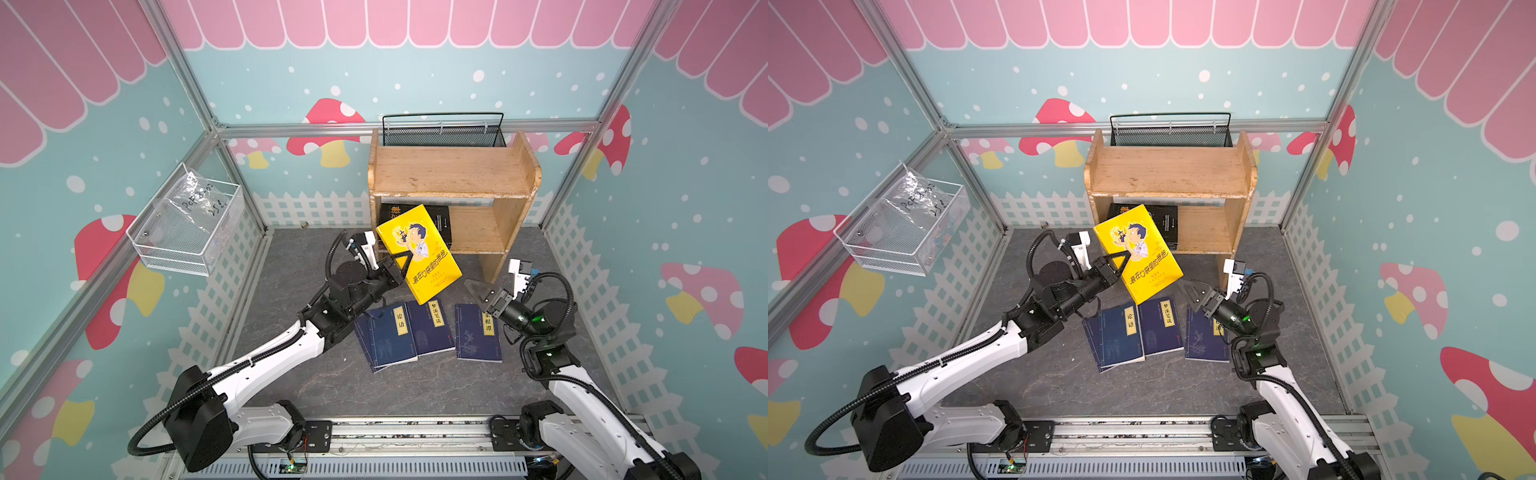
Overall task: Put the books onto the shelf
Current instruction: 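Lift the yellow book upright with both grippers toward the shelf, then push the yellow book toward the lower shelf with both grippers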
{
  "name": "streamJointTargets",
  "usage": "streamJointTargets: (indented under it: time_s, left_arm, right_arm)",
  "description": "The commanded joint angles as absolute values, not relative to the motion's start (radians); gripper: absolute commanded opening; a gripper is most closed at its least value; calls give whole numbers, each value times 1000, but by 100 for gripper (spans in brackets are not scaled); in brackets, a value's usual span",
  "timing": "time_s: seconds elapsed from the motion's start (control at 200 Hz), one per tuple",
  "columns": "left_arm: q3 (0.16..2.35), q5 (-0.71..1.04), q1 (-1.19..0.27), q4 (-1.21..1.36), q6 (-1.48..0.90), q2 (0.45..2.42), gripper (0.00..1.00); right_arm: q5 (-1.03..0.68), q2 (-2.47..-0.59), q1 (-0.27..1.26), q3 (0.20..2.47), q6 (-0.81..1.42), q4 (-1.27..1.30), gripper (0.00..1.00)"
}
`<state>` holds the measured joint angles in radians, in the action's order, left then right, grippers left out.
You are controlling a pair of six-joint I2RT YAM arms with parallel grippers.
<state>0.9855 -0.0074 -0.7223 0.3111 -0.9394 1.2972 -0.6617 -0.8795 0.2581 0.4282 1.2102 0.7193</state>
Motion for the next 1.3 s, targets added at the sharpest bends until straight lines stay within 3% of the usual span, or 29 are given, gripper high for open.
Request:
streamJointTargets:
  time_s: [0.0,0.37,0.54,0.785,0.946,1.081,1.296]
  left_arm:
    - [1067,-31,-723,438,-963,1316,0]
    - [1071,-28,-723,532,-1029,1372,0]
    - [1057,-23,-722,576,-1059,1385,0]
    - [1033,-50,-737,608,-1076,1400,0]
    - [1023,-55,-750,640,-1091,1416,0]
    - [1028,-58,-762,649,-1094,1430,0]
    - [1020,-54,-769,657,-1102,1432,1]
  right_arm:
    - [-628,-922,293,452,1250,801,99]
    - [-662,-1087,325,504,1349,1017,99]
    - [-663,-1182,349,504,1420,1150,95]
    - [-605,-1233,370,507,1470,1247,69]
    - [-568,-1246,374,513,1487,1283,58]
    - [-563,-1278,384,520,1509,1333,56]
    - [-543,-1315,391,521,1528,1369,28]
